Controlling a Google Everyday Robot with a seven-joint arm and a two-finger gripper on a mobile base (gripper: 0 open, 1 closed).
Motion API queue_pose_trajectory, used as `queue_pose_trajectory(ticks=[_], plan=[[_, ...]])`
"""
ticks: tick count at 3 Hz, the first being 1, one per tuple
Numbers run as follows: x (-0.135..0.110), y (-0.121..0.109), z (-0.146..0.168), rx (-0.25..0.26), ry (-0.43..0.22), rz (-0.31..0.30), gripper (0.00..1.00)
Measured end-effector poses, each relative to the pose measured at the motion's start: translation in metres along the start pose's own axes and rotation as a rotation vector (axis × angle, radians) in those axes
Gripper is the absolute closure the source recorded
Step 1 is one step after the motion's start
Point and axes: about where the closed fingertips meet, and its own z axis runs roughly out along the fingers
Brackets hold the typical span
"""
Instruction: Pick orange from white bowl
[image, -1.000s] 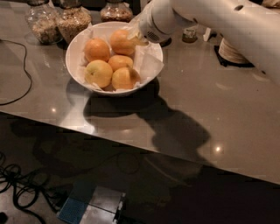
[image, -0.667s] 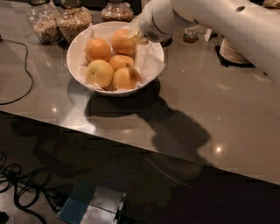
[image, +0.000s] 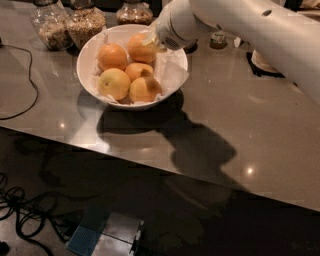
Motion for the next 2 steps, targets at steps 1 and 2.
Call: queue_pose_trajectory(ticks=[1, 2], plan=[[-0.0013, -0.0011, 0.0067, 0.005, -0.012, 0.008, 0.34], [-0.004, -0.0016, 0.0106, 0.007, -0.021, 0.008, 0.11]])
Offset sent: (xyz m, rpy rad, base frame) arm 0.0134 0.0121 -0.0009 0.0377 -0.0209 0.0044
